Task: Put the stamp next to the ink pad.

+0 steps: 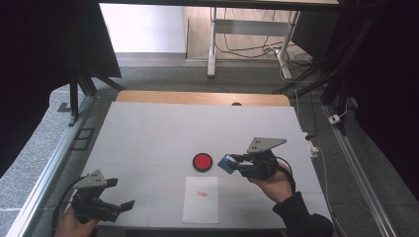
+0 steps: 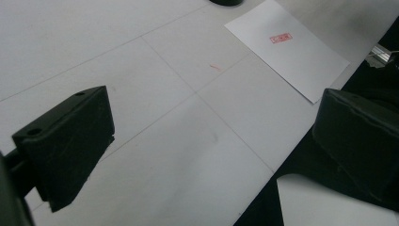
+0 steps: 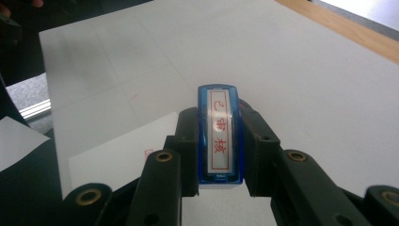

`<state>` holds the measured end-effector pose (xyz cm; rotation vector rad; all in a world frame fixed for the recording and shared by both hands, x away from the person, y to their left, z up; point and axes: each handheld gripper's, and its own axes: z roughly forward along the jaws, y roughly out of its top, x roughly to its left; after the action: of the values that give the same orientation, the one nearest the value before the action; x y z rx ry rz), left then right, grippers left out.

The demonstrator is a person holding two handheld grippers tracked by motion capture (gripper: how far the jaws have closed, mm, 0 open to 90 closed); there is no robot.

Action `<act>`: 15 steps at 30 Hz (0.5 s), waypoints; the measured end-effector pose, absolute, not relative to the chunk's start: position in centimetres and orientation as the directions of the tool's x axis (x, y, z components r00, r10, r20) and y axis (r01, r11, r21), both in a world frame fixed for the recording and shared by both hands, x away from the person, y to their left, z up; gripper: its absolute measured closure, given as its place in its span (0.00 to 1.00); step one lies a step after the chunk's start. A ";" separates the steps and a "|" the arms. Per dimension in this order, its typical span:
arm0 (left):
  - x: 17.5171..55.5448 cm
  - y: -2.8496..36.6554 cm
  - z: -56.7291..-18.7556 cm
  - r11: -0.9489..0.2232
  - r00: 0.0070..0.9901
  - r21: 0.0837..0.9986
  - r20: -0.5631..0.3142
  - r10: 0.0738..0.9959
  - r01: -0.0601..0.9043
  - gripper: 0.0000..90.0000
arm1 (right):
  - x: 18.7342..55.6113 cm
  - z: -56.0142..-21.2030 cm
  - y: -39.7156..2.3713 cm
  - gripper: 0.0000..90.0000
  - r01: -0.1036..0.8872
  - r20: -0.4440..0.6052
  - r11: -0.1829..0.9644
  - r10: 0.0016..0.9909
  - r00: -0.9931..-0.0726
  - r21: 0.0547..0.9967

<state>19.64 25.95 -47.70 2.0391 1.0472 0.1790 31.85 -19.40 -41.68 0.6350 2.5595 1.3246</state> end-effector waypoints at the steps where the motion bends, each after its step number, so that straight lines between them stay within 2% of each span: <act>1: 19.6 25.9 -47.7 -0.321 0.645 0.721 -0.224 0.731 0.614 0.00 | 31.9 -41.7 -19.6 0.79 0.291 0.029 0.506 0.462 -0.886 0.812; 15: 19.7 25.9 -47.7 -0.324 0.639 0.716 -0.218 0.738 0.618 0.01 | 33.3 -42.7 -21.8 0.79 0.337 -0.019 0.530 0.556 -0.831 0.778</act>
<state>19.66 25.86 -47.72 2.0462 1.0569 0.1867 33.29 -21.77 -42.66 0.7488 2.5070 1.1890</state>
